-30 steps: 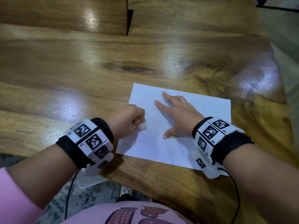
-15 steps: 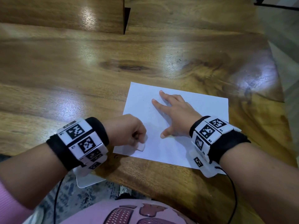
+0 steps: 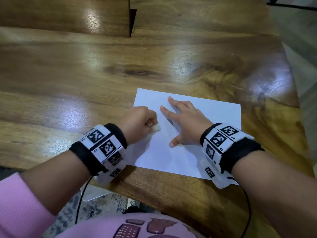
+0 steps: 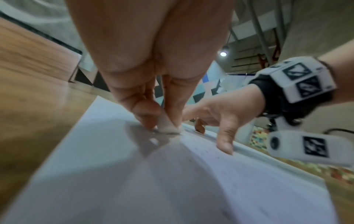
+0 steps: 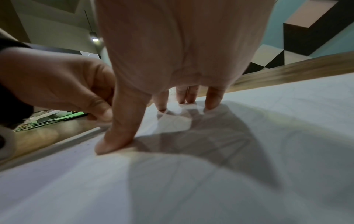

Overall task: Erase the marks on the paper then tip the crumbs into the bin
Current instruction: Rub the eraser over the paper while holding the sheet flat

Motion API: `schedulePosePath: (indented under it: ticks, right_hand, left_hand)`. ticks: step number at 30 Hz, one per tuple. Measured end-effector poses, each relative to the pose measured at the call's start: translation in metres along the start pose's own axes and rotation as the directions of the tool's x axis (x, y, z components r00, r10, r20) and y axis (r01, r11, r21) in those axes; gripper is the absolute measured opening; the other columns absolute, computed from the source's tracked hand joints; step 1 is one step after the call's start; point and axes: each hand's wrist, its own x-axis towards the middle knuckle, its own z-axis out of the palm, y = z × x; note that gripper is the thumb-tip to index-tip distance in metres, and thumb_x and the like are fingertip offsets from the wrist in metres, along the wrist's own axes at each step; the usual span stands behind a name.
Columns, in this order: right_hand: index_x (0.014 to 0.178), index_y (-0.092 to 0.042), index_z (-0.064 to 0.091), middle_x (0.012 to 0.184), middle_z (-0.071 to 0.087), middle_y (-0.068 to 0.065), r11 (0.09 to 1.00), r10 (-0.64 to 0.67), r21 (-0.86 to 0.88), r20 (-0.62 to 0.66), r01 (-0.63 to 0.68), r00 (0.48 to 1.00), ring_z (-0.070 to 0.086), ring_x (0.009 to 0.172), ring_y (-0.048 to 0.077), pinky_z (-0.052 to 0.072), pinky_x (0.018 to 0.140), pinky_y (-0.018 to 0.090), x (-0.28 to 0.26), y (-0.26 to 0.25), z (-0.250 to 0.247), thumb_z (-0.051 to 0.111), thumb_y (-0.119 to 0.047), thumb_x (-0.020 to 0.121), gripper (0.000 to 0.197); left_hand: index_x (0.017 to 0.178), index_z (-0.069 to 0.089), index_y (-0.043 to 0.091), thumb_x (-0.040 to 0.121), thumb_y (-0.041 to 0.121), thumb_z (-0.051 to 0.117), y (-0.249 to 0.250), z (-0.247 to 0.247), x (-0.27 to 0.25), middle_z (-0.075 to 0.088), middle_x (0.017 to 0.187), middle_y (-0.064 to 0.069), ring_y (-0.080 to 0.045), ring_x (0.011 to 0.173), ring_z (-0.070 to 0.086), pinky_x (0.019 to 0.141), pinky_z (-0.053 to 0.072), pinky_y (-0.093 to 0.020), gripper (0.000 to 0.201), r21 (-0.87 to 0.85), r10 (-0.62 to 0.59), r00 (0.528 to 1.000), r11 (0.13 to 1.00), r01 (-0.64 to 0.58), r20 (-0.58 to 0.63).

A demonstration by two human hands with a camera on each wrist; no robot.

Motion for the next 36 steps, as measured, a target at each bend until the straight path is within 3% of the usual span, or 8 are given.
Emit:
schedulePosePath:
  ticks: [6, 11, 17, 22, 25, 28, 33, 36]
  right_hand:
    - [0.15, -0.034, 0.002, 0.158, -0.016, -0.004, 1.0, 0.0, -0.006, 0.003, 0.0, 1.0, -0.002, 0.143, 0.02, 0.02, 0.112, 0.039, -0.001, -0.001, -0.001, 0.076, -0.05, 0.069, 0.111]
    - [0.15, -0.034, 0.001, 0.158, -0.016, -0.004, 1.0, -0.002, -0.017, 0.001, 0.002, 1.0, -0.002, 0.143, 0.021, 0.02, 0.111, 0.038, 0.0, -0.001, -0.001, 0.076, -0.05, 0.069, 0.111]
    - [0.15, -0.035, 0.001, 0.158, -0.017, -0.006, 1.0, 0.001, 0.0, 0.008, -0.001, 1.0, -0.004, 0.143, 0.019, 0.019, 0.112, 0.038, -0.001, -0.001, -0.001, 0.076, -0.049, 0.07, 0.111]
    - [0.15, -0.034, 0.001, 0.158, -0.016, -0.006, 1.0, -0.001, -0.007, 0.001, 0.001, 1.0, -0.003, 0.143, 0.02, 0.02, 0.111, 0.039, -0.001, -0.001, -0.001, 0.076, -0.05, 0.069, 0.111]
    - [0.15, -0.034, 0.002, 0.158, -0.015, -0.005, 1.0, -0.002, -0.013, 0.001, 0.002, 1.0, -0.003, 0.143, 0.02, 0.02, 0.111, 0.039, -0.002, -0.001, -0.002, 0.076, -0.05, 0.069, 0.111]
    - [0.15, -0.034, 0.001, 0.158, -0.016, -0.005, 1.0, -0.006, -0.013, 0.001, 0.006, 1.0, -0.003, 0.143, 0.019, 0.019, 0.111, 0.039, -0.001, -0.001, -0.001, 0.075, -0.05, 0.07, 0.111]
    - [0.15, -0.034, 0.0, 0.158, -0.017, -0.005, 1.0, -0.008, -0.011, 0.001, 0.008, 1.0, -0.004, 0.143, 0.019, 0.017, 0.113, 0.038, -0.001, 0.0, 0.0, 0.075, -0.051, 0.07, 0.111]
    - [0.15, -0.034, 0.001, 0.158, -0.017, -0.005, 1.0, -0.009, 0.0, 0.004, 0.009, 1.0, -0.005, 0.143, 0.019, 0.017, 0.113, 0.039, -0.001, 0.0, -0.001, 0.075, -0.05, 0.07, 0.111]
  left_hand:
    - [0.082, 0.068, 0.013, 0.075, 0.009, 0.066, -0.005, 0.005, -0.023, 0.062, 0.085, -0.001, -0.015, 0.076, 0.055, 0.069, 0.045, -0.025, 0.008, 0.04, 0.067, 0.884, 0.995, -0.096, 0.463]
    - [0.08, 0.065, 0.01, 0.079, 0.021, 0.065, 0.001, 0.007, -0.002, 0.055, 0.079, -0.005, -0.02, 0.071, 0.05, 0.065, 0.034, -0.026, 0.011, 0.028, 0.02, 0.998, 0.999, -0.022, 0.067]
    - [0.083, 0.068, 0.014, 0.077, 0.009, 0.063, -0.003, 0.01, -0.026, 0.062, 0.086, -0.004, -0.012, 0.074, 0.051, 0.063, 0.037, -0.02, 0.009, 0.033, 0.074, 0.897, 0.995, -0.098, 0.436]
    - [0.083, 0.065, 0.012, 0.081, 0.016, 0.063, 0.001, 0.009, -0.003, 0.049, 0.078, -0.001, -0.018, 0.073, 0.049, 0.067, 0.032, -0.025, 0.005, 0.049, 0.012, 0.999, 0.999, -0.014, 0.04]
    - [0.075, 0.064, 0.012, 0.079, 0.016, 0.064, -0.003, 0.01, -0.016, 0.055, 0.078, -0.005, -0.018, 0.071, 0.051, 0.064, 0.034, -0.025, 0.006, 0.04, 0.066, 0.975, 0.996, -0.076, 0.213]
    - [0.083, 0.066, 0.013, 0.077, 0.01, 0.064, -0.002, 0.008, -0.027, 0.063, 0.088, -0.005, -0.014, 0.076, 0.052, 0.064, 0.038, -0.022, 0.007, 0.048, 0.068, 0.883, 0.994, -0.102, 0.464]
    - [0.085, 0.064, 0.013, 0.081, 0.017, 0.062, 0.003, 0.008, -0.006, 0.047, 0.079, 0.002, -0.015, 0.073, 0.044, 0.067, 0.031, -0.025, 0.006, 0.071, 0.013, 0.995, 0.997, -0.021, 0.099]
    - [0.076, 0.063, 0.015, 0.08, 0.013, 0.062, 0.0, 0.014, -0.021, 0.047, 0.073, 0.004, -0.015, 0.07, 0.045, 0.066, 0.036, -0.028, 0.005, 0.039, 0.094, 0.97, 0.994, -0.105, 0.226]
